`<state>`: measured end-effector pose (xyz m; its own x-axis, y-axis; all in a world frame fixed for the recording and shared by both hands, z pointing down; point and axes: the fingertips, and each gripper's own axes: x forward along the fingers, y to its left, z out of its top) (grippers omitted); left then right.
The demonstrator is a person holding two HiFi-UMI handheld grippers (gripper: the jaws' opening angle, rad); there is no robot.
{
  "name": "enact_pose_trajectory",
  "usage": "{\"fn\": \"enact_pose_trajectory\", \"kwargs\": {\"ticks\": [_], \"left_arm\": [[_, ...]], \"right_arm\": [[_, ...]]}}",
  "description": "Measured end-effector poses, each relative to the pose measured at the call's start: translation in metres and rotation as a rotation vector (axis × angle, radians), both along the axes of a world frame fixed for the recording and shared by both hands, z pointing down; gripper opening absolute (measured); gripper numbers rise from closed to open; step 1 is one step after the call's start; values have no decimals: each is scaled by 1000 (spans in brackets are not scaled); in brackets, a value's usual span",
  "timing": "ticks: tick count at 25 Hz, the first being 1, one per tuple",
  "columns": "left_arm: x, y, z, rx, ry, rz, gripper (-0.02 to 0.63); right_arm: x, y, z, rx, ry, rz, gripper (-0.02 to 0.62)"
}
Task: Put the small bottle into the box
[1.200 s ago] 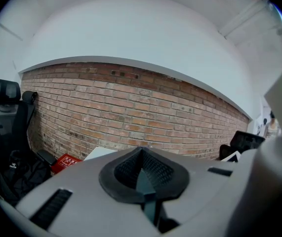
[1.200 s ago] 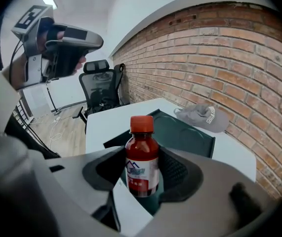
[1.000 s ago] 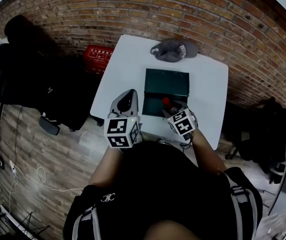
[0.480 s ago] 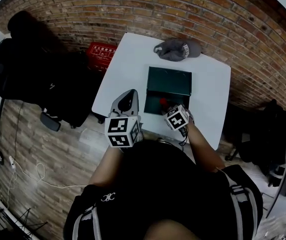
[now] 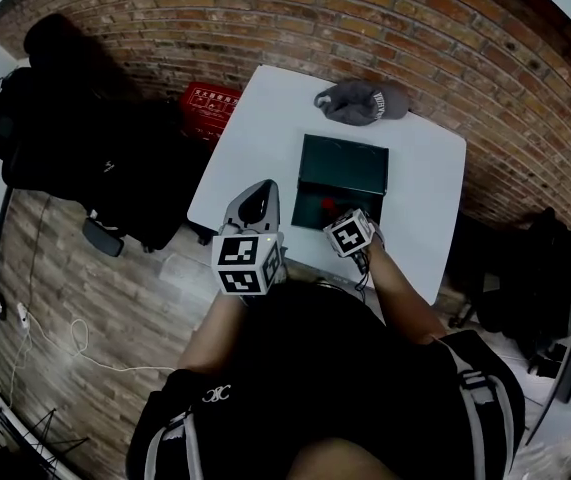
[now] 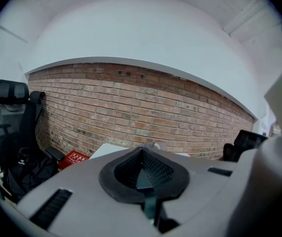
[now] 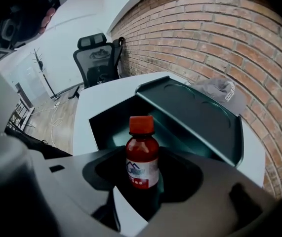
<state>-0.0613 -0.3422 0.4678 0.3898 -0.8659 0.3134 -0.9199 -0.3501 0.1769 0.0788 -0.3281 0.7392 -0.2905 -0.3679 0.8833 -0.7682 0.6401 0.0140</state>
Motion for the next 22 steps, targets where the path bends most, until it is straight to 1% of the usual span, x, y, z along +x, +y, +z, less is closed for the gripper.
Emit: {"fn": "enact_pose_trajectory", "kwargs": {"ticks": [5,8,13,20,21,22], "left_arm": [[-6,-1,0,0,-1,-8,12],[-4,0,-1,0,-1,-1,12],[0,0,-1,-2,0,18,12],[9,0,0,-2,0,48,12],[9,0,0,-2,1,50,12],[10,-1,0,-2,1,52,12]], "right_arm": [[-1,-1,3,-21,3,22,224],[0,-4,-1,-27,-10,43,223],[0,-1,-13,-26,-38,46,224],[1,0,-30,10,-103,87,224],[2,-1,-35,31,-114,97,222],[3,-5,-44,79,-129,115,196]]}}
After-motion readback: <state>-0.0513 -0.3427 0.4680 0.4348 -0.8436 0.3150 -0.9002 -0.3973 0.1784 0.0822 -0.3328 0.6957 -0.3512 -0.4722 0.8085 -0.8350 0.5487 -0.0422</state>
